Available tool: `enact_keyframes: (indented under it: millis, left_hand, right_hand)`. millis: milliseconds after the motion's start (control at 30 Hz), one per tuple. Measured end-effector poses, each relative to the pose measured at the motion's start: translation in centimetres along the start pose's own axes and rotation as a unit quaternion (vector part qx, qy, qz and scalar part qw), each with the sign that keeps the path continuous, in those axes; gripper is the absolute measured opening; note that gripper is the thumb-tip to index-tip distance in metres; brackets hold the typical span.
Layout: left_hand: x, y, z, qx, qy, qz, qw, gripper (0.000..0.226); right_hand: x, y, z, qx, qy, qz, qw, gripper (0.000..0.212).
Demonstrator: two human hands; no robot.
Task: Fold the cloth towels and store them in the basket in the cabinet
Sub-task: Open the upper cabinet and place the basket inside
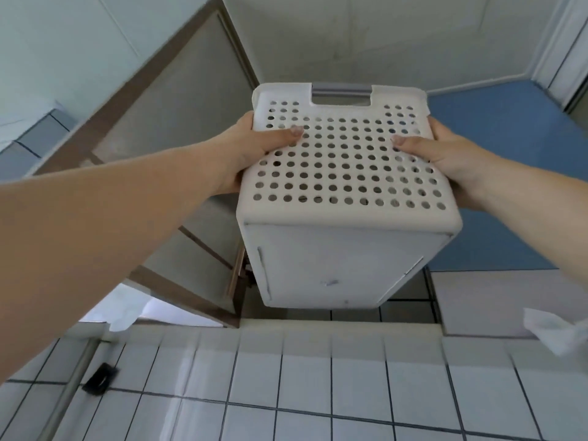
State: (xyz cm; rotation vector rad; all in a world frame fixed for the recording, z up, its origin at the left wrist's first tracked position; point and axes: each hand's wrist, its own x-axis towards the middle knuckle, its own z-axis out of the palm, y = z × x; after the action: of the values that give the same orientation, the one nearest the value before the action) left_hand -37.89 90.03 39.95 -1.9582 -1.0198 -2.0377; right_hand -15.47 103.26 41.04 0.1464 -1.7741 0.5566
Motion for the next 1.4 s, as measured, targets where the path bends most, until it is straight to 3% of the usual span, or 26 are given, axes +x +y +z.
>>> enact_keyframes:
  millis: [200, 400, 567, 667, 733, 767, 867, 900, 933, 1033, 1100, 1233, 1333, 1400]
  left_hand:
    - [1.9, -5.8, 0.3, -0.038, -0.022, 0.029, 0.999, 0.03]
    - [4.1, -11.2, -0.2, -0.058, -0.012, 0.032, 0.998, 0.065]
    - [5.1, -14.9, -0.4, -0.013, 0.023, 0.072, 0.997, 0.06]
    - [5.5, -17.0, 0.7, 0.11, 0.092, 0.108, 0.984, 0.062]
    - [4.4, -17.8, 1.3, 0.286, 0.121, 0.142, 0.94, 0.072]
    - [3.7, -18.4, 1.6, 0.388, 0.106, 0.183, 0.897, 0.074]
    - [1.3, -20.3, 2.6, 0.594, -0.052, 0.314, 0.739, 0.077]
    - [0.9, -20.9, 2.7, 0.629, -0.09, 0.326, 0.7, 0.078]
    - [0.8, -21.5, 2.8, 0.647, -0.107, 0.323, 0.683, 0.078]
    - [1.5, -22.6, 2.9, 0.656, -0.098, 0.309, 0.681, 0.069]
    - [1.7, -23.2, 3.3, 0.652, -0.093, 0.296, 0.692, 0.067]
    - [1.8, -24.8, 4.2, 0.63, -0.073, 0.254, 0.731, 0.064]
    - [1.8, -25.8, 4.7, 0.601, -0.059, 0.203, 0.771, 0.061]
    - [1.7, -26.6, 5.4, 0.596, -0.062, 0.176, 0.781, 0.058]
  right_hand:
    - [1.1, 5.3, 0.6, -0.02, 0.03, 0.004, 0.999, 0.046]
    - [2.3, 9.4, 1.3, -0.048, 0.038, 0.007, 0.998, 0.053]
    - [3.3, 12.4, 2.5, -0.094, 0.063, 0.011, 0.994, 0.059]
    - [3.6, 14.0, 3.4, -0.125, 0.085, 0.018, 0.988, 0.07]
    - [3.9, 14.9, 3.9, -0.132, 0.086, 0.021, 0.987, 0.072]
    - [4.1, 15.2, 4.2, -0.134, 0.083, 0.016, 0.987, 0.068]
    - [4.6, 15.7, 4.9, -0.148, 0.08, 0.003, 0.986, 0.06]
    - [4.8, 15.8, 5.2, -0.153, 0.084, 0.002, 0.985, 0.058]
    - [4.9, 16.0, 5.5, -0.162, 0.088, 0.003, 0.983, 0.054]
    - [4.5, 16.8, 6.3, -0.218, 0.095, 0.002, 0.971, 0.043]
    - [3.7, 17.6, 6.8, -0.274, 0.093, -0.004, 0.957, 0.05]
    - [0.7, 20.3, 6.9, -0.471, 0.113, -0.054, 0.873, 0.06]
    - [-2.2, 22.6, 6.8, -0.567, 0.03, -0.11, 0.816, 0.053]
    - [-3.3, 23.8, 6.7, -0.617, -0.028, -0.098, 0.781, 0.056]
